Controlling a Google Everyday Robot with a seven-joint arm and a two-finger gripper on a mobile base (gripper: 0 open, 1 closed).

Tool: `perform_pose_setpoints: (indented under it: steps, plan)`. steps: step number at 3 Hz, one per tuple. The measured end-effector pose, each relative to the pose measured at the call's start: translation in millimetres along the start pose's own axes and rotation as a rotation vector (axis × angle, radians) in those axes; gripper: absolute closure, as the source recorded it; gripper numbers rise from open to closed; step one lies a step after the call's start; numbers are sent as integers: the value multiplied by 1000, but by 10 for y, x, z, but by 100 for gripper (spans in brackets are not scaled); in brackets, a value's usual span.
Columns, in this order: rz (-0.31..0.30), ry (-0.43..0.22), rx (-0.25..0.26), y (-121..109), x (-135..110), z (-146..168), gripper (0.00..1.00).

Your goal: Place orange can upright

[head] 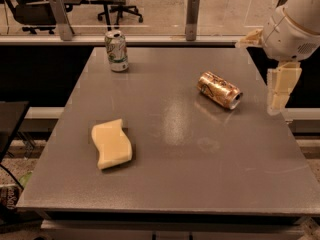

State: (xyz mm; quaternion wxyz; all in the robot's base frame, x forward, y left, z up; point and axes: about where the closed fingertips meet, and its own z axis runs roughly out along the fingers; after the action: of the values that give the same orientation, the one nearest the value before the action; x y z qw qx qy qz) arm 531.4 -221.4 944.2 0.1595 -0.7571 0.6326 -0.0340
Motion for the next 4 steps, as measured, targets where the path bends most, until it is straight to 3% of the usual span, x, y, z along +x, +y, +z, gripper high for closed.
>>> perform_pose_setpoints:
  steps: [2,3,4]
  plan:
    - [-369,-54,-19,-319,-7,195,0]
    - [-567,-99,-46,-371,-88,238,0]
    - [-768,-94,-78,-437,-166,321,0]
